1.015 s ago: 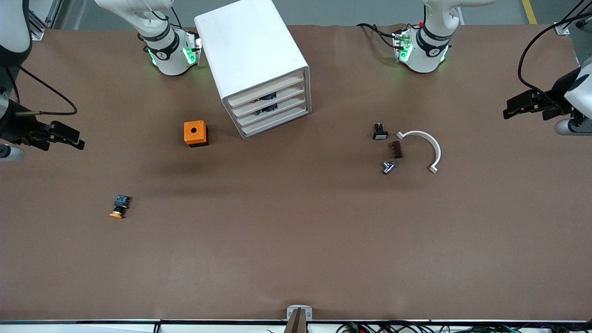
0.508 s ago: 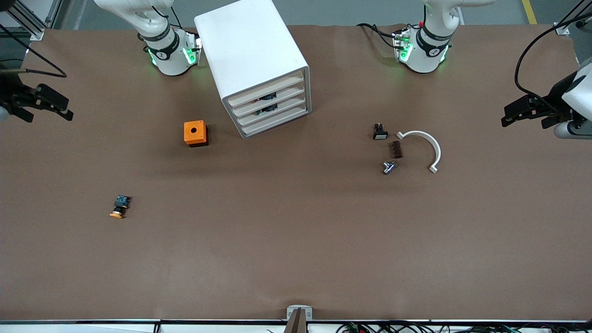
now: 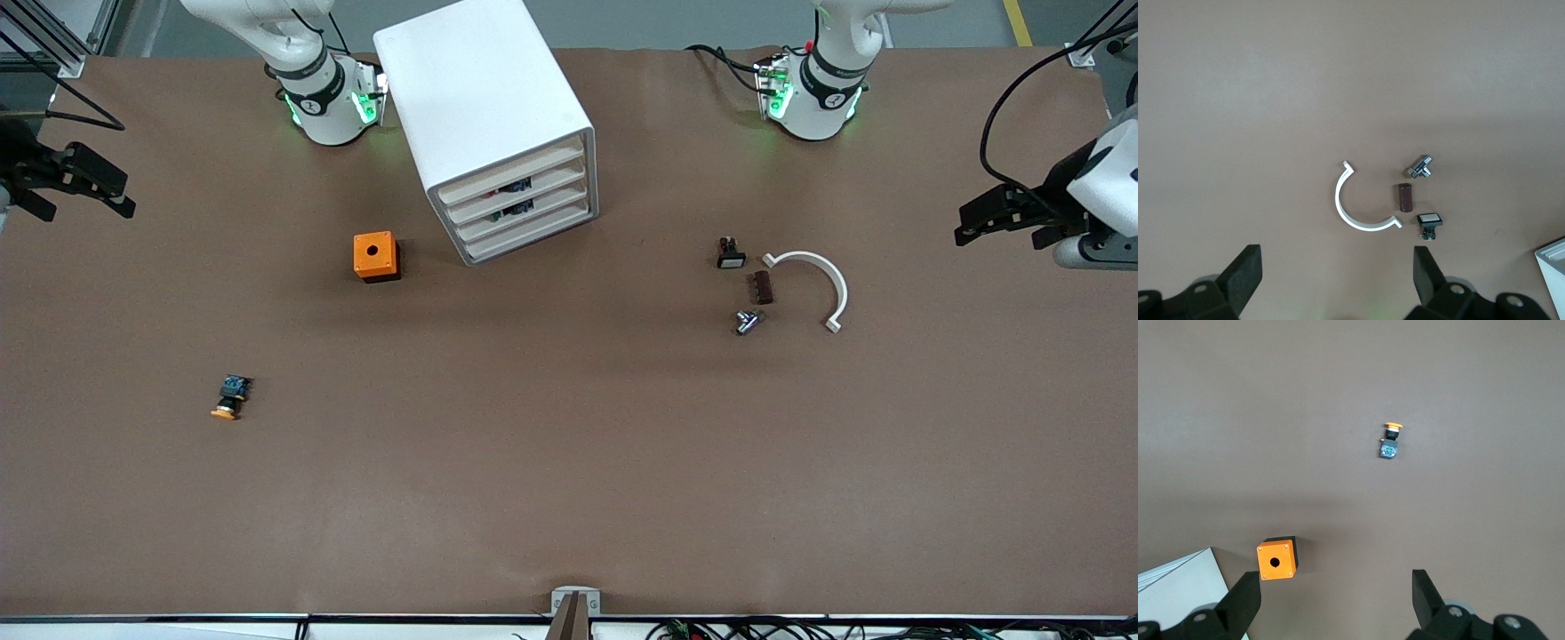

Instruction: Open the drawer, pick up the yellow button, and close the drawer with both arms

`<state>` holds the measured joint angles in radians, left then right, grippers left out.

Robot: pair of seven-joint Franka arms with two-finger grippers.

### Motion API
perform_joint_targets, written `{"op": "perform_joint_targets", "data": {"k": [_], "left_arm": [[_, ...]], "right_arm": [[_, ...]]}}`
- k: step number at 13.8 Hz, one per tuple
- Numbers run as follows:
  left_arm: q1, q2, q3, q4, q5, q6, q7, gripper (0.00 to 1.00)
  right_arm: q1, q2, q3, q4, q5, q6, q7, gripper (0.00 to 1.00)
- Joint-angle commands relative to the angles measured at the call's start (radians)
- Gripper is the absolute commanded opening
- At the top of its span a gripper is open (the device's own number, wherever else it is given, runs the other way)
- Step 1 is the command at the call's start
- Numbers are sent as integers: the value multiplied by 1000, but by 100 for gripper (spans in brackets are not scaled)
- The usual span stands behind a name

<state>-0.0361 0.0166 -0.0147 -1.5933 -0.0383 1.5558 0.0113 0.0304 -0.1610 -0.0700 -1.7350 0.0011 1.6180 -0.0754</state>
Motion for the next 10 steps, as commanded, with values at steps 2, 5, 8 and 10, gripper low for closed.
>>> {"op": "perform_joint_targets", "data": {"k": [2,5,8,10], "left_arm": [[1,13,-11,44,23,1,-14,100],[4,11,-11,44,23,0,-13,100],[5,11,-11,44,23,-2,-14,100],[5,11,-11,44,21,-3,-14,100]], "right_arm": [[0,-14,10,-6,-24,2,29,100],[2,-14,10,-8,-24,-12,68,100],[0,-14,7,-6,-24,-23,69,100],[0,-12,7,-8,-24,-23,71,100]]}}
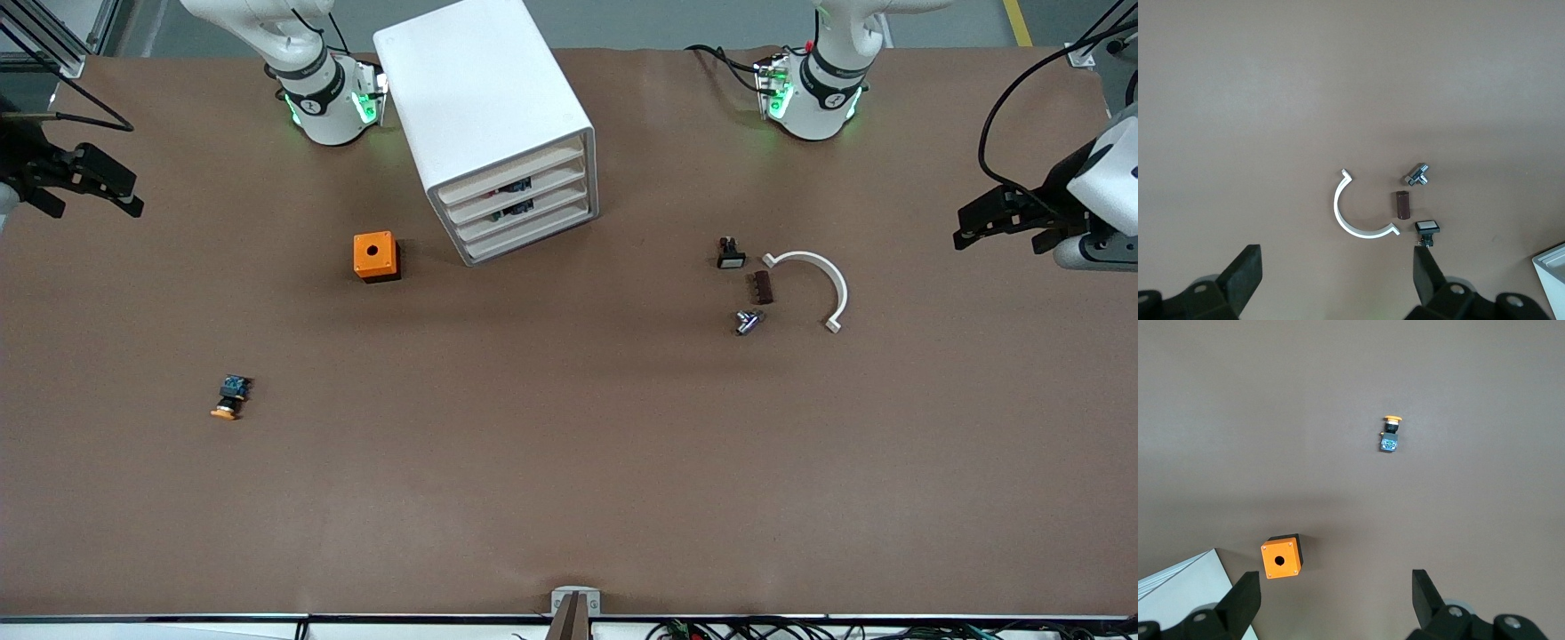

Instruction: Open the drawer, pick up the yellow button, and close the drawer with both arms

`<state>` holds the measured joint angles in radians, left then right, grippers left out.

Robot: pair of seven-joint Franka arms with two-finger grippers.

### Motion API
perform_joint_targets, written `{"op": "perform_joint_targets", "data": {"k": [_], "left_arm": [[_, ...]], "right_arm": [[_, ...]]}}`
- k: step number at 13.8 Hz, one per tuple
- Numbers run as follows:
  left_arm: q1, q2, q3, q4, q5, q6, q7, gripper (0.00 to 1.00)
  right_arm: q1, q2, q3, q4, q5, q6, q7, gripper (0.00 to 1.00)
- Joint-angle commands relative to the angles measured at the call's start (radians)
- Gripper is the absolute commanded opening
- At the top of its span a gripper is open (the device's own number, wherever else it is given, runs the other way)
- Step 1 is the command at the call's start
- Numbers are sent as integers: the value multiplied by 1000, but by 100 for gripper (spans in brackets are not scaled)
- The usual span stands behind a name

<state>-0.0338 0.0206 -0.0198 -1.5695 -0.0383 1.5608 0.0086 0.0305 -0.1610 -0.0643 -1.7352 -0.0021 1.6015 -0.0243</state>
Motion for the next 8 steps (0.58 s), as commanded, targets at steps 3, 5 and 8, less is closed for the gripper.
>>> {"op": "perform_joint_targets", "data": {"k": [3,5,8], "left_arm": [[5,7,-6,20,21,-8,-12,100],[5,9,-6,20,21,-8,-13,100],[3,9,-6,20,21,-8,-15,100]], "right_arm": [[-1,-11,1,-6,-21,-6,20,100],[-1,-11,1,-6,-21,-3,20,100],[-1,-11,1,-1,-21,-2,20,100]]}}
